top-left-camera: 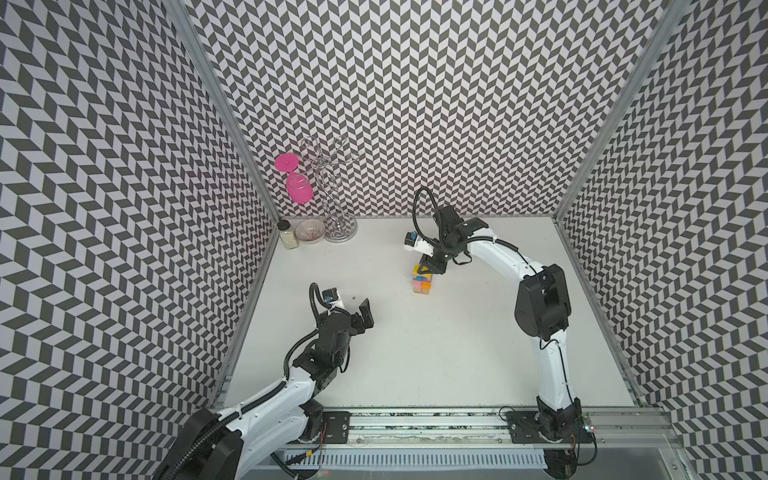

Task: Build the wood block tower
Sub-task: 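Lower the yellow prism block onto the arch block and adjust it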

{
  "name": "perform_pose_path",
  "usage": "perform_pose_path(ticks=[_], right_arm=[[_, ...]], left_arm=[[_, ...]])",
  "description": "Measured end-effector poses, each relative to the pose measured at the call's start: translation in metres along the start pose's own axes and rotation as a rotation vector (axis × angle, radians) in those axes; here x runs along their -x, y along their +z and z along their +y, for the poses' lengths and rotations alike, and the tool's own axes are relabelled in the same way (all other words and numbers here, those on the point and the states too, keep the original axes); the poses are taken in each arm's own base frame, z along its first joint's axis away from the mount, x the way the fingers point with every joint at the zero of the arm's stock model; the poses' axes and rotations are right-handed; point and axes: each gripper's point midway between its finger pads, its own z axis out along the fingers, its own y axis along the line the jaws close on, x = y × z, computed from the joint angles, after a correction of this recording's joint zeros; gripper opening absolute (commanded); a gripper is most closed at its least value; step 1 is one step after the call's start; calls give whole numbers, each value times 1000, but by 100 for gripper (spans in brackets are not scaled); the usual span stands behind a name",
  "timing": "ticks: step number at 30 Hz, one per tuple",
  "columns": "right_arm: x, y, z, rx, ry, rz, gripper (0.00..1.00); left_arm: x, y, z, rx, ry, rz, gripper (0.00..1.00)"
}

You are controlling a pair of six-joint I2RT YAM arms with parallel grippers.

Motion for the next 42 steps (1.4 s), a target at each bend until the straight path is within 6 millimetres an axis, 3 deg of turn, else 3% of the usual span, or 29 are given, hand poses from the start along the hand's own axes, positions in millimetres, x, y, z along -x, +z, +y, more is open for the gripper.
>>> perform_pose_path(ticks=[4, 7, 12, 15, 28, 42], right_arm=[[0, 0, 0, 0, 0, 1, 24], [0, 0, -1, -2, 5, 1, 41], [1, 0, -3, -15, 14, -1, 61], [1, 0, -5, -23, 10, -3, 66], [-39, 17, 6, -17, 36, 81, 67], [-29, 7, -2, -78, 10, 58, 65]], left_arm=[[0, 0, -1, -3, -1, -1, 100], [0, 0, -1, -3, -1, -1, 100], [0, 0, -1, -3, -1, -1, 100], [0, 0, -1, -4, -1, 0, 100], [0, 0, -1, -6, -1, 1, 100], [0, 0, -2, -10, -1, 3, 100]])
